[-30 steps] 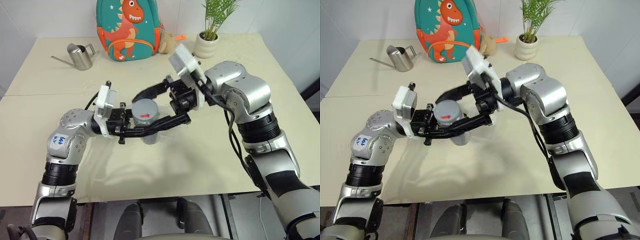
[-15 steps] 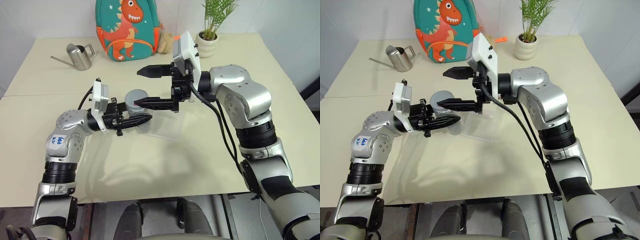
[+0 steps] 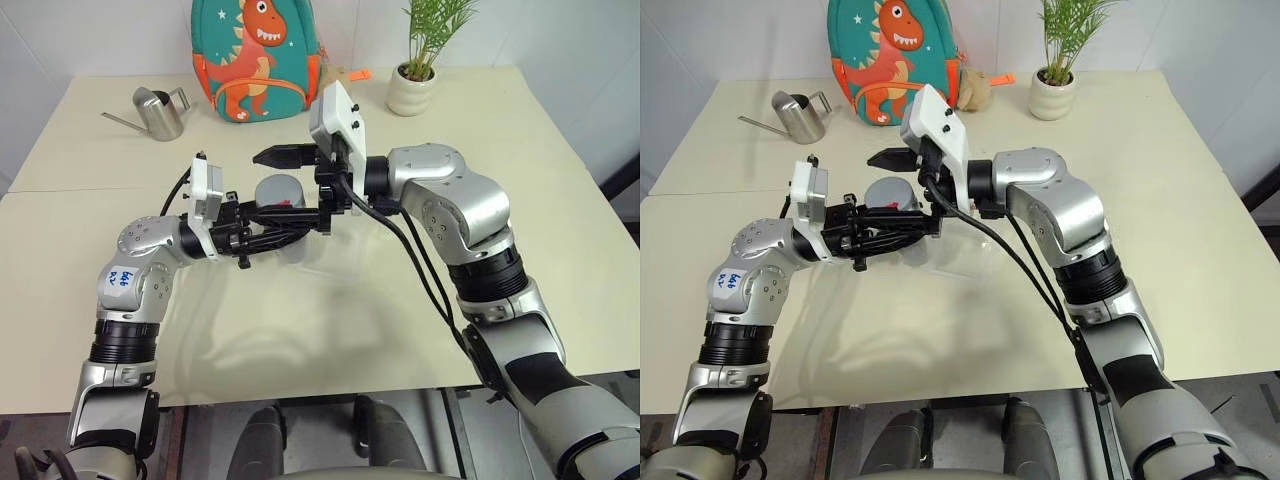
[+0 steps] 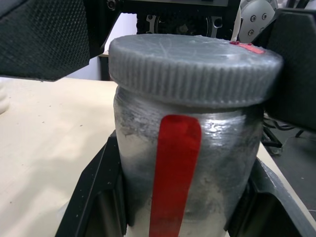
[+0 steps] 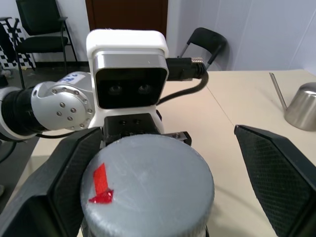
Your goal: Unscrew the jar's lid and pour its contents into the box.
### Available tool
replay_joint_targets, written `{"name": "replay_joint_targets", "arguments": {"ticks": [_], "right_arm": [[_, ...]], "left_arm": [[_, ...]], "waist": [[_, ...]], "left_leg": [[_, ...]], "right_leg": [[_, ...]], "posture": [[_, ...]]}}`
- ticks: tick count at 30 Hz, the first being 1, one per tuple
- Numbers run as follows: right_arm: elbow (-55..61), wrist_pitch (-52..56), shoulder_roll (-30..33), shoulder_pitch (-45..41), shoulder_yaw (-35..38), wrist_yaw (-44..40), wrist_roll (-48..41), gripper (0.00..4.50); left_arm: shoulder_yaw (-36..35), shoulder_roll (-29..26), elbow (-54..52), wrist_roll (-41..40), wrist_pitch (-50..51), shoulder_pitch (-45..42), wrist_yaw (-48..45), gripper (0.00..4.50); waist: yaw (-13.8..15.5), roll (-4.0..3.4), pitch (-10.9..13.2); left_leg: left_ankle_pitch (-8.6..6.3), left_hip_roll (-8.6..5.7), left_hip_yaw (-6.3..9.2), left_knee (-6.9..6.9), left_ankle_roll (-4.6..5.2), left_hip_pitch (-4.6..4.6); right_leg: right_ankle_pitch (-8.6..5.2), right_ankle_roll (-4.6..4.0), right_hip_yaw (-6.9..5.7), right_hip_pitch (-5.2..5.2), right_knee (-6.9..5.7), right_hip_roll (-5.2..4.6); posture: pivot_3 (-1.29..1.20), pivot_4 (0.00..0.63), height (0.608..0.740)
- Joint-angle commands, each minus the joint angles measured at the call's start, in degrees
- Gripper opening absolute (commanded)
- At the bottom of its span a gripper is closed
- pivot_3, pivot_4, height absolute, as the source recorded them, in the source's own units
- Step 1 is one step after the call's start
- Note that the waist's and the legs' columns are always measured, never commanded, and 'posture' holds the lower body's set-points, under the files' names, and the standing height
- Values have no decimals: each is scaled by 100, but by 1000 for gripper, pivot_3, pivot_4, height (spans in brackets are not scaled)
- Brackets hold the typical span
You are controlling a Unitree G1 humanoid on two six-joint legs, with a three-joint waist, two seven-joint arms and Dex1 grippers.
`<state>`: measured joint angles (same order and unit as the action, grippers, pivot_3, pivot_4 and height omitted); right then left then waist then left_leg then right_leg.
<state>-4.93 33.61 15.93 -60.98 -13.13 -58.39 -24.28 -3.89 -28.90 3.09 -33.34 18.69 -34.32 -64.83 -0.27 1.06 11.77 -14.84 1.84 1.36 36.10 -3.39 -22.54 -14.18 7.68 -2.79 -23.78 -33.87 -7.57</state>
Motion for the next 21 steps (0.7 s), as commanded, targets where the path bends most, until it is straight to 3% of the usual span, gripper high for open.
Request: {"name": "replay_joint_targets", "arguments": {"ticks": [1, 13, 21], "right_arm": [[-150, -209, 269, -185, 389, 21, 75, 4473], [112, -347, 1632, 531, 1101, -685, -394, 4473], [517, 0, 1269, 393, 966, -585, -662, 4473]], "left_arm": [[-56, -57, -236, -60, -92, -55, -108, 1911], [-175, -193, -380, -159, -40, 159, -96, 1911], [-178, -201, -188, -33, -120, 49, -102, 1911]], "waist": [[1, 0, 0], [45, 1, 0], [-138, -2, 2]], "left_leg": [[0, 0, 0, 0, 0, 0], [-1, -1, -6, 2, 1, -8], [-2, 6, -26, -1, 2, 14]], "right_leg": [[0, 0, 0, 0, 0, 0], [3, 5, 0, 2, 14, -4], [3, 4, 13, 2, 2, -2]], "posture": [[0, 150, 740], [0, 150, 740], [0, 150, 740]]}}
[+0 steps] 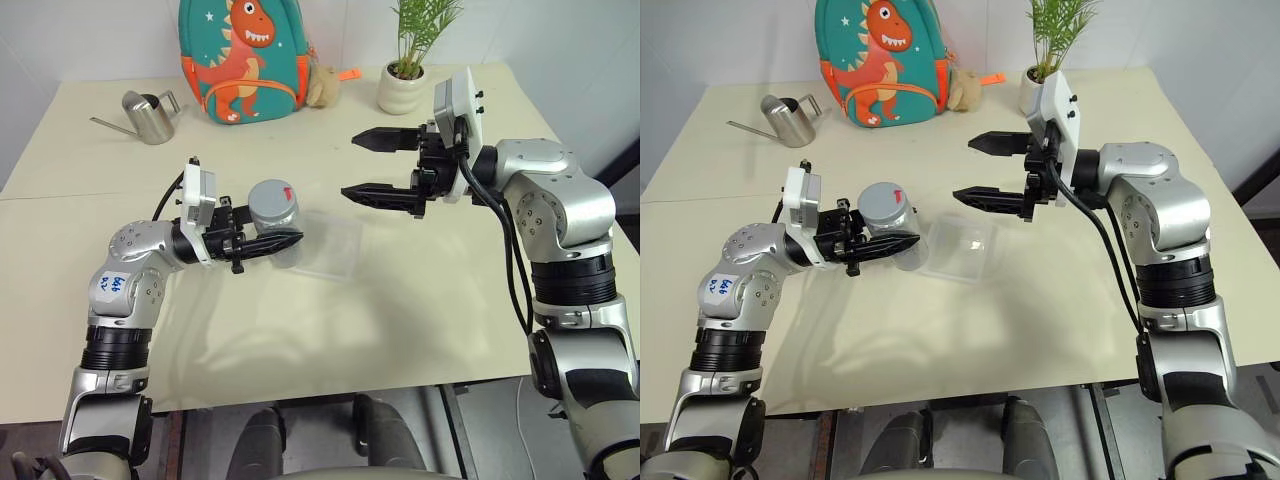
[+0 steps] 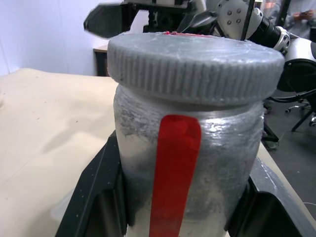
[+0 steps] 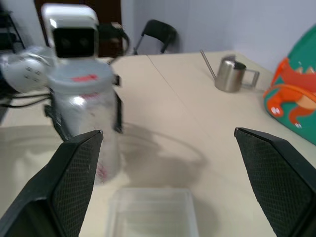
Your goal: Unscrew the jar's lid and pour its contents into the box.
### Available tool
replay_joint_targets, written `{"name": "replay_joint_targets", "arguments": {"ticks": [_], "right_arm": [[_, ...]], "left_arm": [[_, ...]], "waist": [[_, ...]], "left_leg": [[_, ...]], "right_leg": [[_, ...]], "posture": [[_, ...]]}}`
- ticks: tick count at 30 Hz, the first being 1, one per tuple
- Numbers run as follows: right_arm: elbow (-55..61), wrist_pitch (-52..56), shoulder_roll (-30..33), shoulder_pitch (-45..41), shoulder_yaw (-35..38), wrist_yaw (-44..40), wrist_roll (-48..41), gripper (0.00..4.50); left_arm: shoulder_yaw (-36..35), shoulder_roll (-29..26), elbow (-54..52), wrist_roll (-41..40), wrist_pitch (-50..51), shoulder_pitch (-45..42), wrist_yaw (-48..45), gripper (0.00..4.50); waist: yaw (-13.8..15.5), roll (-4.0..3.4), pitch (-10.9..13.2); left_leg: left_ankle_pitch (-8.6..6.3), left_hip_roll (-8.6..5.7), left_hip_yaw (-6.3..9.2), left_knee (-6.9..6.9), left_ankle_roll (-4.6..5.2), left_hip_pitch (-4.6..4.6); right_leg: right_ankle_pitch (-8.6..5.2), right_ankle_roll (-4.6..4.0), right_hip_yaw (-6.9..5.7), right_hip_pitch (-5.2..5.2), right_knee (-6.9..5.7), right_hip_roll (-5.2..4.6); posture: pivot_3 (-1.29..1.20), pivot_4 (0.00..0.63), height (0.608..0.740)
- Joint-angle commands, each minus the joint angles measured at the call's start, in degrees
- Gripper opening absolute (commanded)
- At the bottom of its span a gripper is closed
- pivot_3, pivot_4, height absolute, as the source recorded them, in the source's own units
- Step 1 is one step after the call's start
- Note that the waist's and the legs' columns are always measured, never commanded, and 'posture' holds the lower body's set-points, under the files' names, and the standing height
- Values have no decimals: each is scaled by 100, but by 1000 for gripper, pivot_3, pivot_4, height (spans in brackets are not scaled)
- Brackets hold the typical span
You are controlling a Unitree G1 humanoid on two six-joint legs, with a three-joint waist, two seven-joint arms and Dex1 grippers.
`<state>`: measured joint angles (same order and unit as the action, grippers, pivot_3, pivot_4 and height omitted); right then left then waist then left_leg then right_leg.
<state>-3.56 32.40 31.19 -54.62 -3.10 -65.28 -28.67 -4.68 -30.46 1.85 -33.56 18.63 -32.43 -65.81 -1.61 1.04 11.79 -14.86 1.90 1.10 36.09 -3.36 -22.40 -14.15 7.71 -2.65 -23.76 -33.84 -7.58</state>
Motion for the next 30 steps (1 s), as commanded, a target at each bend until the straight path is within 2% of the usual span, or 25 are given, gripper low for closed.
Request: {"name": "replay_joint_targets", "arguments": {"ticks": [1, 10, 18, 24, 30], "right_arm": [[445, 196, -386, -298, -92, 181, -248, 4473], [553, 596, -1281, -570, -708, 1046, 134, 4473], [370, 618, -1558, -649, -873, 1362, 370, 4473], [200, 520, -1438, -668, -754, 1347, 436, 4473], [133, 402, -853, -458, -519, 1107, 444, 4473]], "left_arm": [[-86, -35, -53, 0, -123, -150, -3, 1911], [3, 23, 13, 44, -135, -200, -4, 1911], [49, 52, 73, 75, -133, -271, -23, 1911], [65, 77, 108, 90, -151, -290, -38, 1911], [39, 42, 142, 91, -176, -276, -75, 1911]], "waist": [[-3, 0, 0], [47, 1, -1], [46, 1, -1], [27, 1, -1], [32, 1, -1]], "left_leg": [[0, 0, -1, 1, 0, 1], [0, 0, 1, 1, -1, -3], [-1, 0, 1, 1, 1, -2], [-1, 0, 1, 1, 1, -3], [-1, -1, 1, 0, 2, -3]], "right_leg": [[1, 0, 2, 0, -2, 0], [1, 0, 3, 0, -1, 0], [1, 0, 3, -1, -3, 1], [1, 0, 3, -1, -3, 1], [1, 0, 3, -1, 0, 1]], "posture": [[0, 150, 740], [0, 150, 740], [0, 150, 740], [0, 150, 740], [0, 150, 740]]}}
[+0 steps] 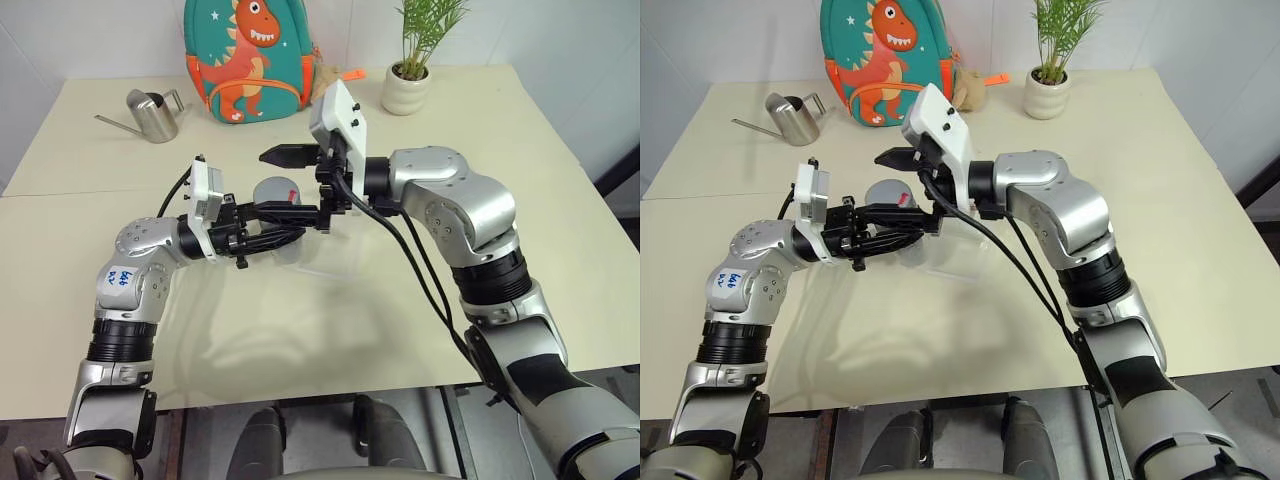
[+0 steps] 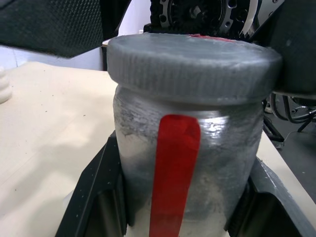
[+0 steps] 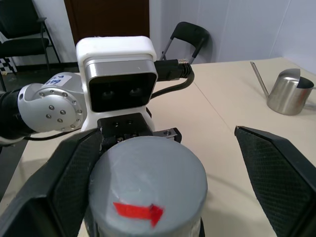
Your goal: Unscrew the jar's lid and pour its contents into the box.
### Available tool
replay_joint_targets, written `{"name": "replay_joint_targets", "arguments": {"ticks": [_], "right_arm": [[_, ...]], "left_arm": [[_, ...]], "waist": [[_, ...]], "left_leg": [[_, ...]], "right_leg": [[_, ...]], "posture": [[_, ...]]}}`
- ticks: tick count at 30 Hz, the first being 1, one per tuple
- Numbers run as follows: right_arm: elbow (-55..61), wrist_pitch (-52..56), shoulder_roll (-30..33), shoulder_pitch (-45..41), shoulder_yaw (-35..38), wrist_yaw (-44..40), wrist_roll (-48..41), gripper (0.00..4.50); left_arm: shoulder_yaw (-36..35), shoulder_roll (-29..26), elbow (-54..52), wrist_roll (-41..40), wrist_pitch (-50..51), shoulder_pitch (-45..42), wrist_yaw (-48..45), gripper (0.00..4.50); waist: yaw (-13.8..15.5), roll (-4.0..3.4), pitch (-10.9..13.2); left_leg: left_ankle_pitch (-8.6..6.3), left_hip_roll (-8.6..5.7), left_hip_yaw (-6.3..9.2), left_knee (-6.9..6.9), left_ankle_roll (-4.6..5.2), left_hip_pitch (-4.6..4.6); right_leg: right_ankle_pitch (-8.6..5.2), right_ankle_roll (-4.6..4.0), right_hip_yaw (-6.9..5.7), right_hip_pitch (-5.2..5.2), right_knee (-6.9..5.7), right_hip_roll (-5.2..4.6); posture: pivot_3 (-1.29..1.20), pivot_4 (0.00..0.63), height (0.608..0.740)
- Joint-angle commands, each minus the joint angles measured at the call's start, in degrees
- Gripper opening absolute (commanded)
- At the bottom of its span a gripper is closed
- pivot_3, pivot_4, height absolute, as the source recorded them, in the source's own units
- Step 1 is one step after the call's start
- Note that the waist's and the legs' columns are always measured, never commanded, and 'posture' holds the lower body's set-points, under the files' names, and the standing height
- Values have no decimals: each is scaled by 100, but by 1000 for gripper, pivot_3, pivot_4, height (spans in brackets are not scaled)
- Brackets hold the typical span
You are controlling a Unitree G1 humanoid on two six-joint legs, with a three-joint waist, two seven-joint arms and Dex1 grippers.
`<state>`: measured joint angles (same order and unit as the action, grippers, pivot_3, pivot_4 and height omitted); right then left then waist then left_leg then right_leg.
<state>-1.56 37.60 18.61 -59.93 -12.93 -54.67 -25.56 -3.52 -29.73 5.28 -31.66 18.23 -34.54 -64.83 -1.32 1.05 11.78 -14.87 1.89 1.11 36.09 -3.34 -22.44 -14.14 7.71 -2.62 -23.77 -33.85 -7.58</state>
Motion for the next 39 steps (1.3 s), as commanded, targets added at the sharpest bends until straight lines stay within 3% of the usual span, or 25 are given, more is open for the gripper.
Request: {"name": "replay_joint_targets", "arguments": {"ticks": [1, 9, 16, 20, 31, 39], "right_arm": [[-82, -143, 505, 103, 489, 7, 123, 4473], [-213, -204, 1123, 180, 796, -277, -38, 4473], [270, 32, 923, 201, 1070, -810, -845, 4473], [583, 315, 688, 172, 967, -607, -1064, 4473], [474, 376, -137, -36, 18, 388, -168, 4473], [322, 205, -221, -96, 11, 401, 53, 4473]], "left_arm": [[-82, -35, -193, -100, -137, -66, -176, 1911], [-123, -40, -171, -82, -127, -58, -219, 1911], [-148, -53, -143, -50, -129, -50, -264, 1911], [-149, -52, -135, -39, -129, -54, -261, 1911], [-94, -7, -109, -5, -121, -120, -222, 1911], [-89, 13, -83, -4, -136, -128, -220, 1911]], "waist": [[2, 0, 0], [31, 0, 0], [-24, 0, 0], [-10, 0, 0], [-14, 0, 0], [-4, 0, 0]], "left_leg": [[0, 0, 0, 0, 0, 0], [0, -1, -3, 3, 0, -1], [0, 1, -6, -2, 1, 2], [-1, 1, -6, 3, 1, 1], [-1, 1, -4, 1, 1, 1], [-1, 0, -4, 3, 2, -1]], "right_leg": [[0, 0, 0, 0, 0, 0], [2, 2, 1, 0, 1, -1], [1, 2, 2, -2, 3, 1], [2, 3, 3, 0, 2, -1], [2, 2, 4, -2, -2, 0], [2, 2, 4, -2, -1, 0]], "posture": [[0, 150, 740], [0, 150, 740], [0, 150, 740], [0, 150, 740], [0, 150, 740], [0, 150, 740]]}}
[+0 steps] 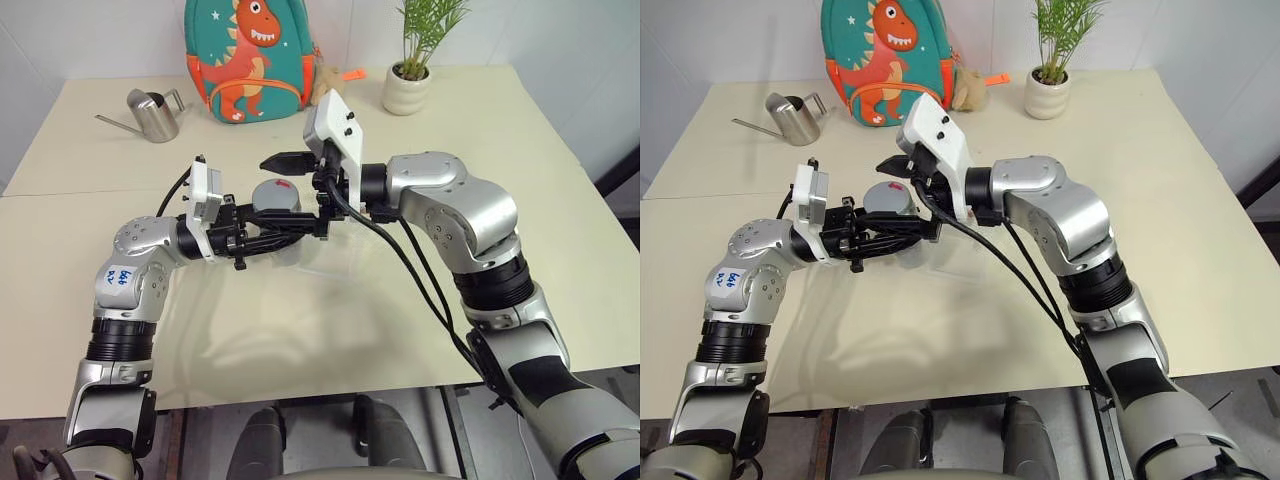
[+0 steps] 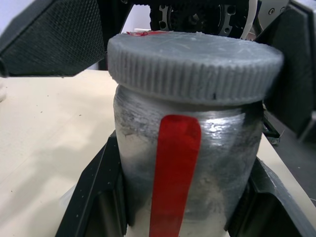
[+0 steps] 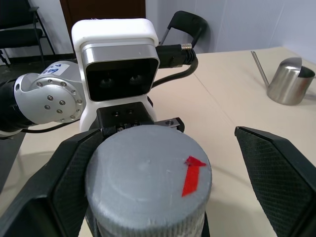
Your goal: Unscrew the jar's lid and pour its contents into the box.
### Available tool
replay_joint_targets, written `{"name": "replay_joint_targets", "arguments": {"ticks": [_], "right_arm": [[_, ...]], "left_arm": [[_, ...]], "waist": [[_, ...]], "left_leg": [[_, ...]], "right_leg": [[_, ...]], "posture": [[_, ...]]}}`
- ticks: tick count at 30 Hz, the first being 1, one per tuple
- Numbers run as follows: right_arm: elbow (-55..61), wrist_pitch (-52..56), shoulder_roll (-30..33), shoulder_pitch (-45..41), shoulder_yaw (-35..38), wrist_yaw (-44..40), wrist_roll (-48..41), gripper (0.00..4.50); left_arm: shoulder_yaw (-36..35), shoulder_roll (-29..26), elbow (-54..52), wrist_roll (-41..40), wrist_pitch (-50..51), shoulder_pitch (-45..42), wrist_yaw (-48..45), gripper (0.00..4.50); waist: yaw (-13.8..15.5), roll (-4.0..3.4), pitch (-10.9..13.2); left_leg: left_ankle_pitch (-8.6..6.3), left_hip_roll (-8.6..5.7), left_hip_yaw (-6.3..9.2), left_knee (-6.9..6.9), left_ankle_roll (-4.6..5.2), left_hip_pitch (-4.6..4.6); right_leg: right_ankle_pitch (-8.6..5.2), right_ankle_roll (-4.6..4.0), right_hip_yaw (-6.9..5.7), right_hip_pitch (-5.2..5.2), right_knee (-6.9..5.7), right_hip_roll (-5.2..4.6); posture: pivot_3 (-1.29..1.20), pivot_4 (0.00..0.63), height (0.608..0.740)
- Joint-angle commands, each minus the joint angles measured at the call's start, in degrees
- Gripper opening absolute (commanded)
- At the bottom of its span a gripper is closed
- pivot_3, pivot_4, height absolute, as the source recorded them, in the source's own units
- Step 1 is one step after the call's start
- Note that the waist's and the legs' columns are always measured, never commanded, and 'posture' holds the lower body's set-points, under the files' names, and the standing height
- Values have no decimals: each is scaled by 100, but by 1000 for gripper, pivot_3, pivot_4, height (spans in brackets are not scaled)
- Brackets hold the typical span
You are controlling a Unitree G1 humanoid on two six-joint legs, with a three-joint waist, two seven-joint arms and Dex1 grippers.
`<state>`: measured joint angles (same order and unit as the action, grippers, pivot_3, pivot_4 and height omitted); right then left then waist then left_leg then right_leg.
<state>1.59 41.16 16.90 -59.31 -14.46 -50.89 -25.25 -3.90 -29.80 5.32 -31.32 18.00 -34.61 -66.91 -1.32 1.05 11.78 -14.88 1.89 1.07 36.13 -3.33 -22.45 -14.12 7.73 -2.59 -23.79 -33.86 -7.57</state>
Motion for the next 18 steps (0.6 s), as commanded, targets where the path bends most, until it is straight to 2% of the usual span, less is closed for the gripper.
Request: {"name": "replay_joint_targets", "arguments": {"ticks": [1, 18], "right_arm": [[-17, -159, -47, -171, 201, 25, 15, 4473], [328, -34, 929, 347, 1053, -765, -751, 4473]], "left_arm": [[-51, 24, -86, -37, -114, -120, -9, 1911], [-68, 29, -74, -54, -159, -18, -55, 1911]], "waist": [[-7, 0, 0], [0, 0, 0]], "left_leg": [[0, 0, 0, 0, 0, 1], [-1, 0, -1, 0, 1, 2]], "right_leg": [[0, 0, 0, 0, -1, 0], [0, 0, 0, 0, -1, 0]], "posture": [[0, 150, 740], [0, 150, 740]]}}
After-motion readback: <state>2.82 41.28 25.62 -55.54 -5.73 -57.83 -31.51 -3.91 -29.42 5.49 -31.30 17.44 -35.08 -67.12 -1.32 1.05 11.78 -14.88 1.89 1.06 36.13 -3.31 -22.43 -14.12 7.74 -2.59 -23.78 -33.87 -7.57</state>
